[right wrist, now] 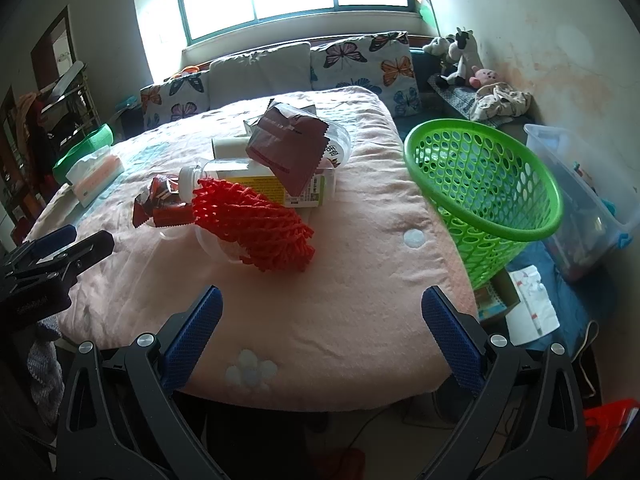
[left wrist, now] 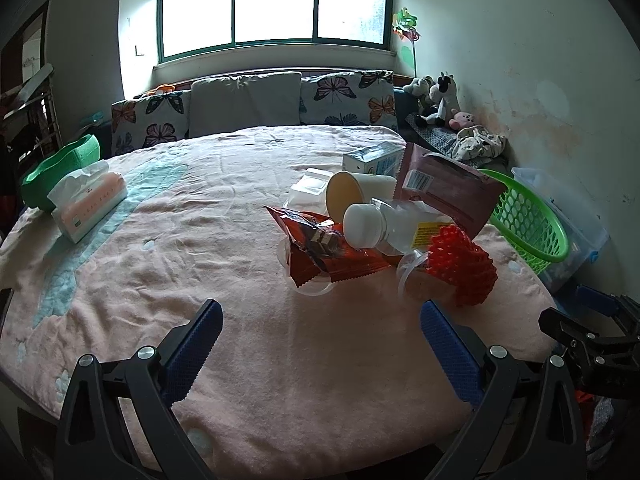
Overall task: Collect trash
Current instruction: 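Move both tools toward the trash pile on the bed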
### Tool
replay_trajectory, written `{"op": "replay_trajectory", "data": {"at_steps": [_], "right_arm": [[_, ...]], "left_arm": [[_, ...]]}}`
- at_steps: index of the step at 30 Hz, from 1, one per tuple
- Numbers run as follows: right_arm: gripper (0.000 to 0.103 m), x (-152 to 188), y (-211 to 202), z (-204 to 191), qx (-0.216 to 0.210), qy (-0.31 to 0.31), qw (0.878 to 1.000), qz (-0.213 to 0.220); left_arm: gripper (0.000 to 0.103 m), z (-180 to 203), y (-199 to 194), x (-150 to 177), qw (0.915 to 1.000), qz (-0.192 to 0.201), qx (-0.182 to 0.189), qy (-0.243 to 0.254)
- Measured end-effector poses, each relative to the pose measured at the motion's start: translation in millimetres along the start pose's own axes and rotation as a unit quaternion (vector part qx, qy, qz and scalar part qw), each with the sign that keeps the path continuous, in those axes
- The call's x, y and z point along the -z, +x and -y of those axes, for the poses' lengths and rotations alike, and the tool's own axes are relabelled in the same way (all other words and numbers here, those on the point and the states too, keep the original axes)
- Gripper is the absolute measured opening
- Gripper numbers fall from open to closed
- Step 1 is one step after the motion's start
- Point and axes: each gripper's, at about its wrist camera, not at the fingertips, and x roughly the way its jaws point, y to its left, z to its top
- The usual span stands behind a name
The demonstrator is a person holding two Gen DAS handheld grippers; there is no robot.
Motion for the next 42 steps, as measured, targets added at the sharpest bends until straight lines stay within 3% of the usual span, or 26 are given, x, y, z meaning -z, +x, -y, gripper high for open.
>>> {"op": "replay_trajectory", "data": {"at_steps": [42], "right_arm": [[0.099, -26, 22, -4, -0.012, -0.007, 1.000, -0.002]], "left_arm": [[0.096, -12, 25, -24, 0.9992, -0.033, 0.005, -0.023]]}}
